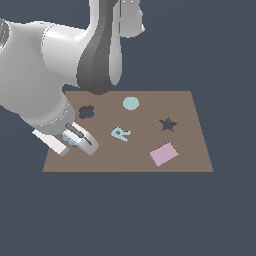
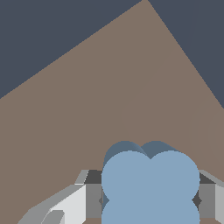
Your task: Insert a designated object into the corresponding slot on a board.
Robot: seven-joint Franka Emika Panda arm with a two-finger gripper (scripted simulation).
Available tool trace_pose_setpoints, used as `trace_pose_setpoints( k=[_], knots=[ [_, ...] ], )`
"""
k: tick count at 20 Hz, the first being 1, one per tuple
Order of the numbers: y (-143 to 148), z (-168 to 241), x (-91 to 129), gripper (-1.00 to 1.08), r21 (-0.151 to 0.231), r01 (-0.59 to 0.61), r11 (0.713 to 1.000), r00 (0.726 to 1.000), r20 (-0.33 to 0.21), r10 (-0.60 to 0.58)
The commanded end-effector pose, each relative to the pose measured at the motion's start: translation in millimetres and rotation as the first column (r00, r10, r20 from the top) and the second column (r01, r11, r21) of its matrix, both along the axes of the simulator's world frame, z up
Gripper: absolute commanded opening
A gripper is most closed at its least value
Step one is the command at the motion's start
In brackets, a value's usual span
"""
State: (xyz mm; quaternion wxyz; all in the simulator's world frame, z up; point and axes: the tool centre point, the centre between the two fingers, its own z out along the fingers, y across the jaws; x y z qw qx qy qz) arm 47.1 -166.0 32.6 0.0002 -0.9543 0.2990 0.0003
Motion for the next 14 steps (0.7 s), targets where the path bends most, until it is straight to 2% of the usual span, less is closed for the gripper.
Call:
trace_pose_setpoints(
  k=[1, 6, 14],
  knots=[
    [-2.2, 1.1, -9.6, -1.00, 0.000, 0.073, 0.997, 0.997, 0.001, -0.073],
    [-4.0, 2.9, -34.2, -1.00, 0.000, 0.252, 0.968, 0.968, 0.000, -0.252],
    [3.1, 5.7, -72.7, -1.00, 0.000, 0.517, 0.856, 0.856, -0.001, -0.517]
  ],
)
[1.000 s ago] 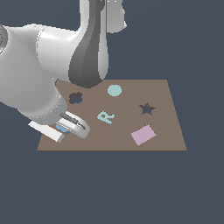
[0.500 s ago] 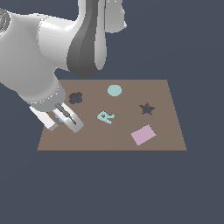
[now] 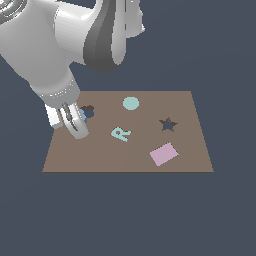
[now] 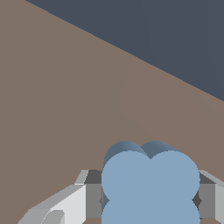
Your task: Insert a designated object into the corresponding slot on a board.
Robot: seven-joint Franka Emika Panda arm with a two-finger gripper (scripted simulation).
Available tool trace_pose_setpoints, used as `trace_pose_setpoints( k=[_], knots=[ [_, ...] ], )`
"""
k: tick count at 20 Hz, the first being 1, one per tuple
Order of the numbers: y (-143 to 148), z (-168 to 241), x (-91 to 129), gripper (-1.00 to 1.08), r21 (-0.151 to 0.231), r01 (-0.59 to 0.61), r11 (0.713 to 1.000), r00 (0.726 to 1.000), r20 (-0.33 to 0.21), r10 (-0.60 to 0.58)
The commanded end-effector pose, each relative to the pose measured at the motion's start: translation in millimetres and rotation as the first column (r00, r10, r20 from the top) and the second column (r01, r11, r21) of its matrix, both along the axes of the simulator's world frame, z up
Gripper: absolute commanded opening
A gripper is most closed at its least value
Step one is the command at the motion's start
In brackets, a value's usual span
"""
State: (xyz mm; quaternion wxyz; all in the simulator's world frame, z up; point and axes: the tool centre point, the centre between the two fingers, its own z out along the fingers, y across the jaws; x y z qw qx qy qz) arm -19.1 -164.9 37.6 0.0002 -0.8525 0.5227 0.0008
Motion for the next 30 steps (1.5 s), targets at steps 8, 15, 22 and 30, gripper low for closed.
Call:
trace_pose_setpoints(
  k=[8, 15, 22, 30],
  knots=[
    [12.4, 2.4, -27.4, -1.00, 0.000, 0.221, 0.975, 0.975, 0.000, -0.221],
    [17.9, 3.0, -34.5, -1.00, 0.001, 0.285, 0.958, 0.958, 0.000, -0.285],
    [18.6, -0.8, -34.7, -1.00, 0.000, 0.288, 0.958, 0.958, -0.001, -0.288],
    [19.0, -7.0, -34.8, 1.00, 0.000, 0.291, 0.957, 0.957, 0.000, -0.291]
  ],
)
